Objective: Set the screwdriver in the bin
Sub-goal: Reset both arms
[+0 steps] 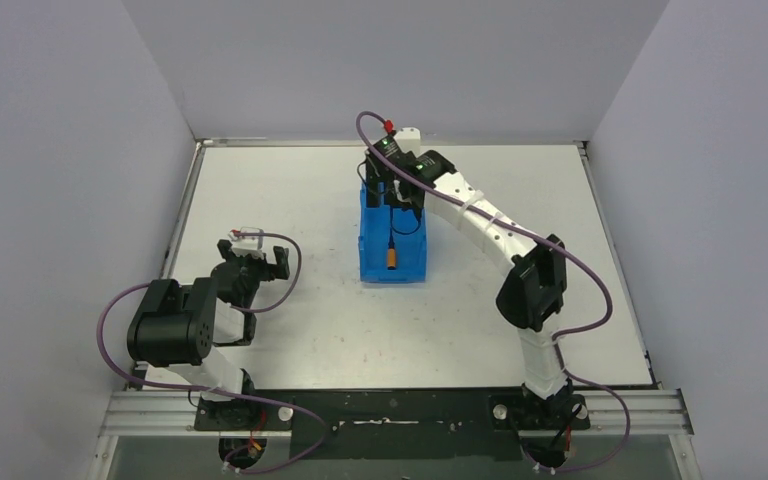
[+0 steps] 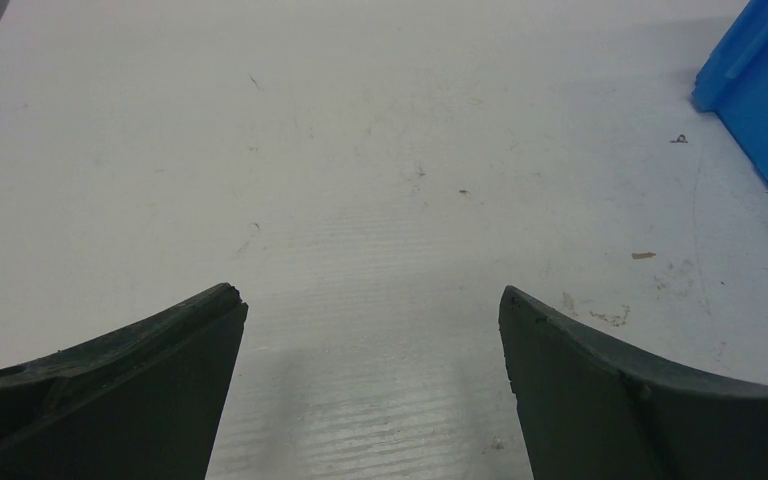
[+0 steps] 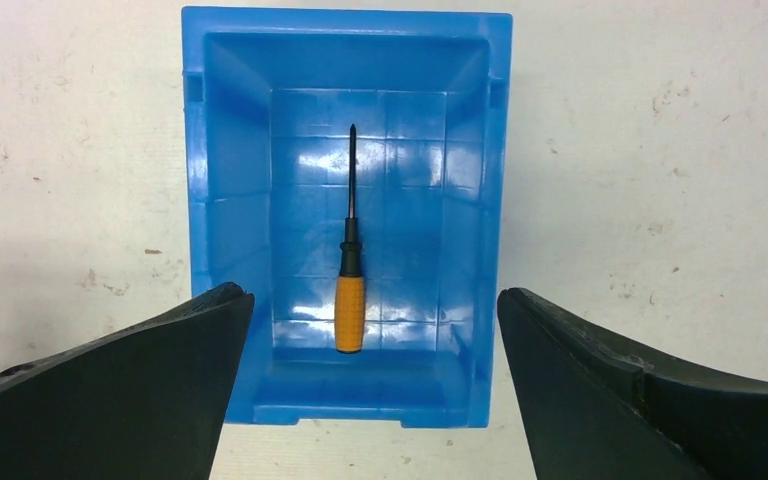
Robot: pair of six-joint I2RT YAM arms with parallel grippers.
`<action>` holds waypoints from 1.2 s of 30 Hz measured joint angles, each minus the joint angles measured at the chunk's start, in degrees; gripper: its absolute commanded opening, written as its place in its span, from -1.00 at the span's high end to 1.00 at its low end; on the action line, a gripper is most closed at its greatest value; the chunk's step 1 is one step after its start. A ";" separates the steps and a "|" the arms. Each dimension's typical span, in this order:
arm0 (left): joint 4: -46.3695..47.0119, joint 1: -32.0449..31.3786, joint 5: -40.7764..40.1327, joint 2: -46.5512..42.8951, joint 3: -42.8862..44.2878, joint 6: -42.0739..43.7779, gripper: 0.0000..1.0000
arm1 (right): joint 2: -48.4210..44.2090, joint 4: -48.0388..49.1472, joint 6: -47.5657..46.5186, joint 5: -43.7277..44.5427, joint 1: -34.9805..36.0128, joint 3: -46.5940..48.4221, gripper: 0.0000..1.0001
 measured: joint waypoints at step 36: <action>0.22 -0.02 -0.90 -0.07 -1.27 0.00 -0.94 | -25.73 6.64 -25.35 -19.61 -38.51 -25.24 -1.00</action>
